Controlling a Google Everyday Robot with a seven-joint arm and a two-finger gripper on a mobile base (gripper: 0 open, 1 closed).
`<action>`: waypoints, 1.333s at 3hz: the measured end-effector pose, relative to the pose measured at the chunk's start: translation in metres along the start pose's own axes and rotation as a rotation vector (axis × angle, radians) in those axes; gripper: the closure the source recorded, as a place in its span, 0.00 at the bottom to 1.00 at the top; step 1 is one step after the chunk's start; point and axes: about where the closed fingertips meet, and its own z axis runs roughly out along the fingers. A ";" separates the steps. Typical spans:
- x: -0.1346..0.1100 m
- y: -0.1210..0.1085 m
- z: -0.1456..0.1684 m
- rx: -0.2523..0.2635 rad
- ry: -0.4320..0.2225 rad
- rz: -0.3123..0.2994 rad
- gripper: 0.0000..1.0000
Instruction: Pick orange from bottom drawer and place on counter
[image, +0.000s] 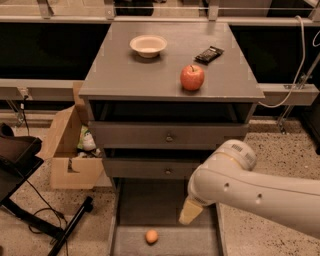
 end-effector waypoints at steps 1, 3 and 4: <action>-0.004 0.042 0.110 -0.100 -0.035 0.009 0.00; -0.011 0.072 0.248 -0.207 -0.120 0.011 0.00; -0.012 0.095 0.313 -0.266 -0.143 0.002 0.00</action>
Offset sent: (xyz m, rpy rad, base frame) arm 0.0095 0.0770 -0.3014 0.2082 0.1809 0.0624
